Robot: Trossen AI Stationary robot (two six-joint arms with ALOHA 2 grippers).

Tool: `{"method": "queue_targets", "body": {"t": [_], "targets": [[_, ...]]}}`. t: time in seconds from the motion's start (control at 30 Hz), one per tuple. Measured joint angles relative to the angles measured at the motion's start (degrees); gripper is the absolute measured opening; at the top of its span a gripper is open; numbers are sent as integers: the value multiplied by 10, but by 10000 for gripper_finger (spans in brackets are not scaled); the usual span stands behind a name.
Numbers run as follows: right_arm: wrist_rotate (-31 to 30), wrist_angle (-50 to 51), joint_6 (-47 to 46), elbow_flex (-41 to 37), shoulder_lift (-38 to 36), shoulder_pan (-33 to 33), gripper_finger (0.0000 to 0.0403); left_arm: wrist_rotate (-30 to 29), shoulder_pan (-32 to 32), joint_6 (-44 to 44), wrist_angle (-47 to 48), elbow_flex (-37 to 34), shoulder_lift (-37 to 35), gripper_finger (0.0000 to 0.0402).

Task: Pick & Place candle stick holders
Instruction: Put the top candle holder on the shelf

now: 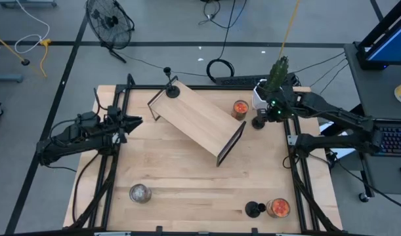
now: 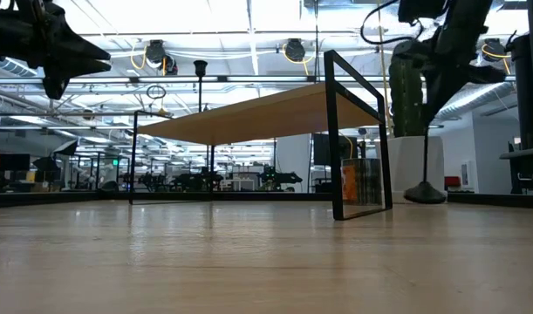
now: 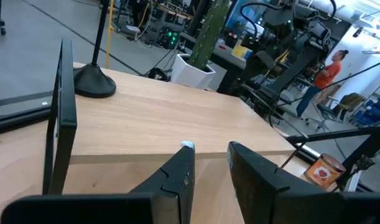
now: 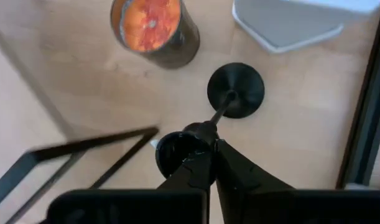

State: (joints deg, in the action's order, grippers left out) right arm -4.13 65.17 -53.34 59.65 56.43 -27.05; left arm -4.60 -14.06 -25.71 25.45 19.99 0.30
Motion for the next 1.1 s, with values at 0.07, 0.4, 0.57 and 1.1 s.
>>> {"method": "queue_targets", "body": {"t": [0.07, 0.4, 0.57, 1.1], "targets": [[12, 27, -1, 14, -8, 0, 0, 0, 0, -1, 0, 0, 0, 102], [76, 95, 16, 97, -28, 1, 0, 0, 0, -4, -27, 0, 0, 102], [120, 141, 20, 137, -28, 2, 1, 0, 0, -3, -64, 0, 0, 102], [90, 206, 44, 295, -28, 2, 1, 0, 0, 21, -63, 0, 1, 102]]}}
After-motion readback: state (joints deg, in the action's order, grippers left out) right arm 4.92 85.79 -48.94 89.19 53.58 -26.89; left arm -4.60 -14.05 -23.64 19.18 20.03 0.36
